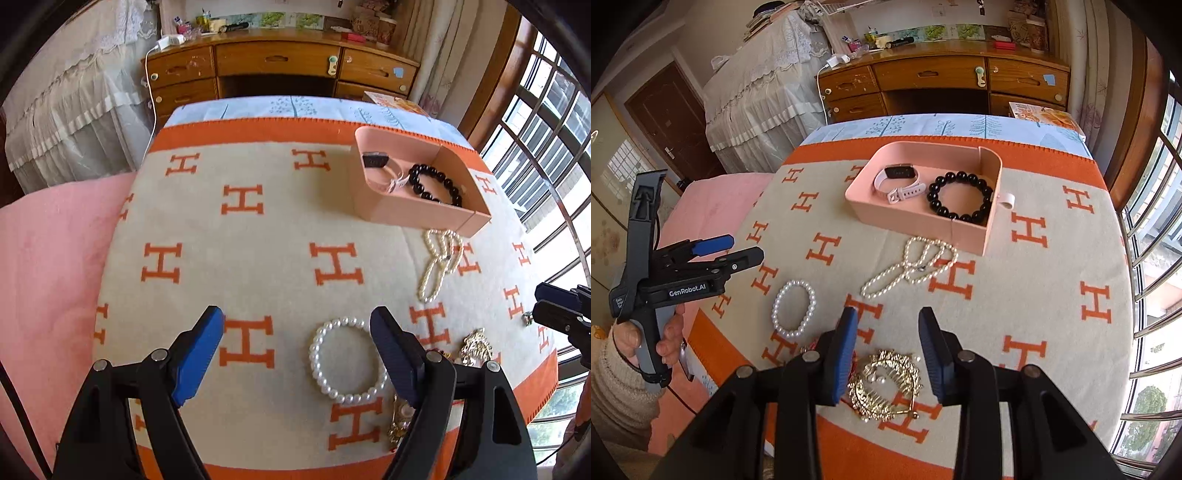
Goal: Organize jewelry
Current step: 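Grasp the pearl bracelet with the left tool while the right tool grasps the gold hair comb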
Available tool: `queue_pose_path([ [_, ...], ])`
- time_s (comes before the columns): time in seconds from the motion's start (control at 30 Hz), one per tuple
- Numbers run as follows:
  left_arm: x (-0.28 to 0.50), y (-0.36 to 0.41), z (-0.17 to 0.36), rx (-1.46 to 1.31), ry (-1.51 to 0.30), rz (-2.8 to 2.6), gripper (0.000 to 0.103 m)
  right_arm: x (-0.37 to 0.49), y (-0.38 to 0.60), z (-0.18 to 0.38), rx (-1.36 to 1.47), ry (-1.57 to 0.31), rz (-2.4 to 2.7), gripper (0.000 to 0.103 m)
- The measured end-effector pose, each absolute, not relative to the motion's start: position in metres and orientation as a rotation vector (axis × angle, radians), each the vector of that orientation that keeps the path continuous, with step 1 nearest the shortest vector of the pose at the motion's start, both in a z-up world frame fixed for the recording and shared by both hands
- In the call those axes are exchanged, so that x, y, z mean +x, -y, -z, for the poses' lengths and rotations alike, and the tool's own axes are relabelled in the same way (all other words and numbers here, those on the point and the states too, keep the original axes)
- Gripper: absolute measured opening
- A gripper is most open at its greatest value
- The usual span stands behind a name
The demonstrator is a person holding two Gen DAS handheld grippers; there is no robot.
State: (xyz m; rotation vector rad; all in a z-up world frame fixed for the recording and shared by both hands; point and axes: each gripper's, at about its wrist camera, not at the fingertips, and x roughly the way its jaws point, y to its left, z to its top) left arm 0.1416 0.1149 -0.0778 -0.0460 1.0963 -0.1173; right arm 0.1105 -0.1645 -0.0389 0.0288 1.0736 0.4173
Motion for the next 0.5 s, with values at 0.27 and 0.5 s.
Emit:
queue_pose_path([
  [0.27,0.12,-0.117,0.116,-0.071,-1.13,0.121,0.08,0.093,0.168,0.085,-0.005,-1.167,-0.377,0.035],
  [0.5,0.118,-0.11,0.127,-0.063,-1.13,0.106,0.08,0.068,0.175,0.103,-0.008,-1.186,-0.353,0.035],
])
